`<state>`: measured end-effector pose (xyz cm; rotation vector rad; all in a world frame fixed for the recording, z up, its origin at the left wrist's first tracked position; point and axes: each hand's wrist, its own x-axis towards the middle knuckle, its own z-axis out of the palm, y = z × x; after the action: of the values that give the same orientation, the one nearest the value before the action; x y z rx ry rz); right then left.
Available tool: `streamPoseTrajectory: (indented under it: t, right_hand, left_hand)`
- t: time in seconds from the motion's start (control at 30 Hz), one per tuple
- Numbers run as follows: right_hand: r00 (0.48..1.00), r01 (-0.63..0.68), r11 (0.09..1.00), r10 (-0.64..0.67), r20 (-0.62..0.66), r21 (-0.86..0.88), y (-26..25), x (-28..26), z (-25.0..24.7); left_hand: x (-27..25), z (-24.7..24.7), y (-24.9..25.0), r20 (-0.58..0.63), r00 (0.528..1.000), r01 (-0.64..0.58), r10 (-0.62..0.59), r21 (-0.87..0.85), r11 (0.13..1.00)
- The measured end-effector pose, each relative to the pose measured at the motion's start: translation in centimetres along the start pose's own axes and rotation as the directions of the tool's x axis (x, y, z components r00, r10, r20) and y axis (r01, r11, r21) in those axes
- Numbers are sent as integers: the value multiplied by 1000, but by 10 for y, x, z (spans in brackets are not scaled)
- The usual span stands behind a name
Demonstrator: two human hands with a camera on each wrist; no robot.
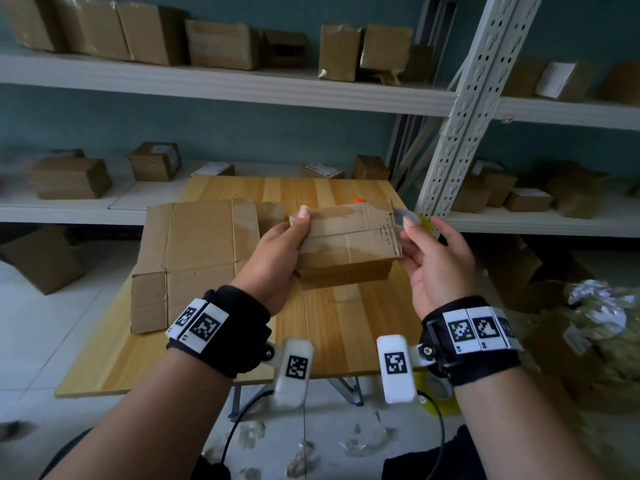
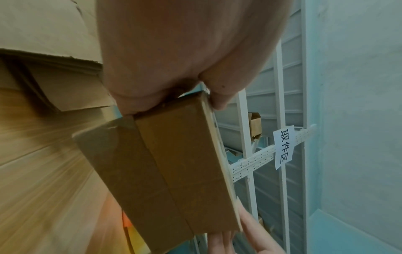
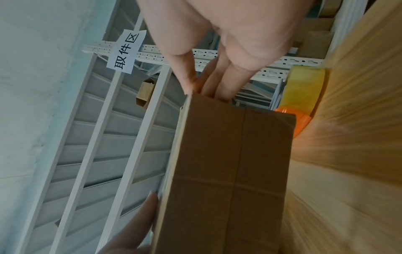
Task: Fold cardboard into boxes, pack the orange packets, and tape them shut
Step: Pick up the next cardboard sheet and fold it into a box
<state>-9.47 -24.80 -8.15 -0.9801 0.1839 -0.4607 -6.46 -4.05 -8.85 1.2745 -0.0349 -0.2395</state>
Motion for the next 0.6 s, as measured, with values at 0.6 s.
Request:
streamPoseTrajectory:
  t: [0.6]
  right_hand:
    - [993,-54,998,56,108,-18,12,-4,6]
  left_hand:
    - [-3,-14,3,-119,992,22,-48,-213,977]
